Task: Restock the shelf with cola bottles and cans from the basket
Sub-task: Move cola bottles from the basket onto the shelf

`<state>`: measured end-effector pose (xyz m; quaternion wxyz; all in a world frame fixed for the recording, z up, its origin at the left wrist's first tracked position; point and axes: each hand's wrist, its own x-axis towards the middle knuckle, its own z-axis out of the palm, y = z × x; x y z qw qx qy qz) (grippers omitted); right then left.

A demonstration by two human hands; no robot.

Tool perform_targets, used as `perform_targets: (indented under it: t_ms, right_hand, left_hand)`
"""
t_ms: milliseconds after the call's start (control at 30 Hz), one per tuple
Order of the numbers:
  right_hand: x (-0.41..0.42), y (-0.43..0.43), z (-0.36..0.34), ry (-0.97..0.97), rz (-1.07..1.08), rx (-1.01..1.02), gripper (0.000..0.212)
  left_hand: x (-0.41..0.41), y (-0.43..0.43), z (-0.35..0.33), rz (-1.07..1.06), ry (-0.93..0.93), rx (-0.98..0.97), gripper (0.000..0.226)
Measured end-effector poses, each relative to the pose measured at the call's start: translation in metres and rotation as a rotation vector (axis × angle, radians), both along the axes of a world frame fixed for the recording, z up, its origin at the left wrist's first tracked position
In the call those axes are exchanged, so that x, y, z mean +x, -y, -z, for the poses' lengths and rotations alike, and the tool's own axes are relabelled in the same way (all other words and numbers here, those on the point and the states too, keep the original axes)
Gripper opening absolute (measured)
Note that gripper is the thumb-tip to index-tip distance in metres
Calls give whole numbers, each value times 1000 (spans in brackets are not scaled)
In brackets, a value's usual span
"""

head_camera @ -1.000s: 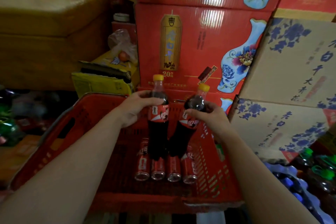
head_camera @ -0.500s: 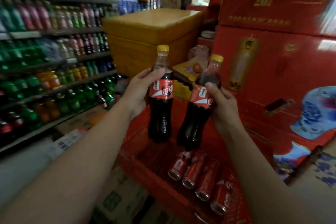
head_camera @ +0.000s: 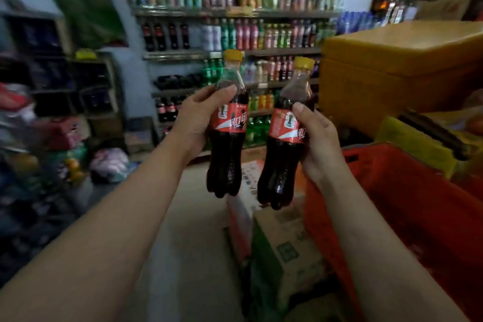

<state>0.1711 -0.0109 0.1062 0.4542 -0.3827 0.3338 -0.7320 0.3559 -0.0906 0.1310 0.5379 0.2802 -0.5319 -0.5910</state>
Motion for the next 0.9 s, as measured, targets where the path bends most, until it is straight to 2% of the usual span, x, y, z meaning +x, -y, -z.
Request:
perform_targets:
  t_ms: [133, 200, 267, 400, 467, 567, 633, 767, 900]
  right_hand:
    - [69, 13, 5, 3, -161, 66, 23]
    - [98, 17, 8, -27, -213, 89, 16]
    - [122, 20, 8, -54, -257, 93, 8]
    - [159, 27, 7, -94, -355, 112, 5]
    - [168, 31, 8, -99, -384, 129, 13]
    - [181, 37, 12, -122, -399, 130, 33]
    - [185, 42, 15, -133, -411, 128, 38]
    - [188, 56, 22, -141, -429, 122, 22]
    - [182, 70, 26, -190, -423, 101, 26]
  left_hand:
    - [85, -19, 4, -167, -35, 22, 28]
    - [117, -31, 7, -225, -37, 8, 24]
    - [141, -41, 10, -287, -12, -10, 29]
    - [181, -51, 17, -370, 18, -17, 36]
    - [192, -52, 21, -397, 24, -17, 36]
    - [206, -49, 28, -419, 47, -10, 20]
    - [211, -45, 33, -419, 48, -1, 18]
    - [214, -33, 44, -432, -2, 42, 20]
    - [210, -14, 51, -438, 12, 78, 35]
